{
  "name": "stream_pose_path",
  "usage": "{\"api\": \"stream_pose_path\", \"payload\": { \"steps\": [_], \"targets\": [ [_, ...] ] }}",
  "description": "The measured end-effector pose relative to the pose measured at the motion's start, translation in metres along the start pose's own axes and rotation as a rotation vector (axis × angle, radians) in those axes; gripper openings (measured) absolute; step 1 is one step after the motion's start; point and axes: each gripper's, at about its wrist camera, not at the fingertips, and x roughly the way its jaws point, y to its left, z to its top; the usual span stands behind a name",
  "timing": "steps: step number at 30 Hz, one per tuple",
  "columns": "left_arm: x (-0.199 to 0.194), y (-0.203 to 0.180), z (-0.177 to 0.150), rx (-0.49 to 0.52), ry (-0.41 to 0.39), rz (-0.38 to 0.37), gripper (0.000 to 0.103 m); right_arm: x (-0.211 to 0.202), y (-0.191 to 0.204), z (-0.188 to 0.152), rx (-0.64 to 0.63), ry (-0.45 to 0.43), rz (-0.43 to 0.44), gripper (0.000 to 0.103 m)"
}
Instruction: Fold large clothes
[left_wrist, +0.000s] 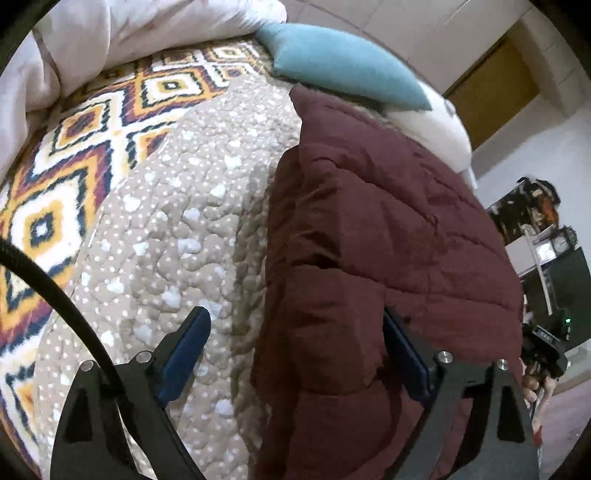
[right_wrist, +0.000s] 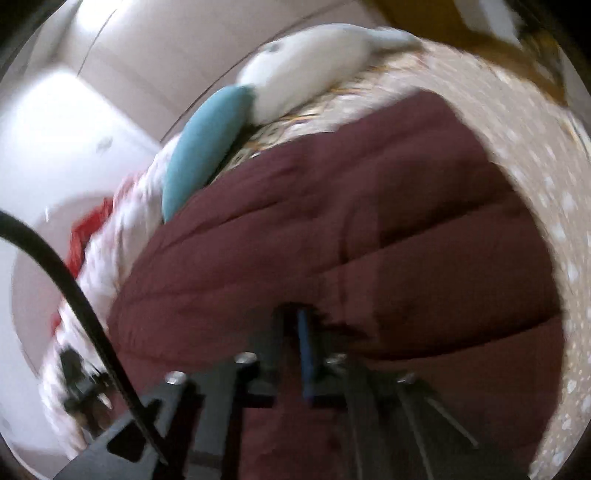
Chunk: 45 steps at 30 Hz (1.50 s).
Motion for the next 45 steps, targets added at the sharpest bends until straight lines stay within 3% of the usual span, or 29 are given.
{"api": "stream_pose_path", "payload": {
  "steps": [4,8,10,12,14,15,19,21,29,34,38,45],
  "targets": [
    [-0.027,-0.009,-0.008,-0.004,-0.061,0.044,0.091,-0.035,-0.020,0.003,0.051,-0.063,-0.073,0.000],
    [-0.093,-0.049,-0.034,0.148,-0.216,0.226,0.092,-0.083,0.006,-0.007,-0.028,-0.113,-0.157,0.008],
    [-0.124,-0.064,-0.050,0.192,-0.292,0.285,0.092,-0.108,0.032,-0.025,-0.106,-0.120,-0.175,0.009],
    [-0.159,-0.077,-0.071,0.221,-0.383,0.359,0.092,-0.130,0.051,-0.046,-0.158,-0.123,-0.156,0.017],
    [-0.192,-0.085,-0.094,0.235,-0.459,0.424,0.094,-0.151,0.070,-0.070,-0.198,-0.133,-0.150,0.036],
    [-0.207,-0.090,-0.107,0.240,-0.502,0.473,0.095,-0.163,0.077,-0.085,-0.214,-0.141,-0.150,0.039],
    [-0.249,-0.115,-0.164,0.309,-0.680,0.679,0.103,-0.181,0.105,-0.130,-0.317,-0.166,-0.226,0.042],
    [-0.263,-0.127,-0.191,0.330,-0.752,0.719,0.103,-0.185,0.114,-0.153,-0.367,-0.182,-0.258,0.043],
    [-0.300,-0.162,-0.271,0.329,-0.828,0.579,0.103,-0.186,0.133,-0.240,-0.382,-0.144,-0.307,0.045],
    [-0.294,-0.176,-0.305,0.328,-0.725,0.492,0.103,-0.189,0.134,-0.294,-0.379,-0.125,-0.395,0.050],
    [-0.285,-0.189,-0.334,0.359,-0.656,0.473,0.103,-0.199,0.126,-0.318,-0.330,-0.113,-0.396,0.052],
    [-0.282,-0.198,-0.371,0.368,-0.615,0.438,0.103,-0.218,0.128,-0.347,-0.374,-0.150,-0.500,0.056]
  ]
}}
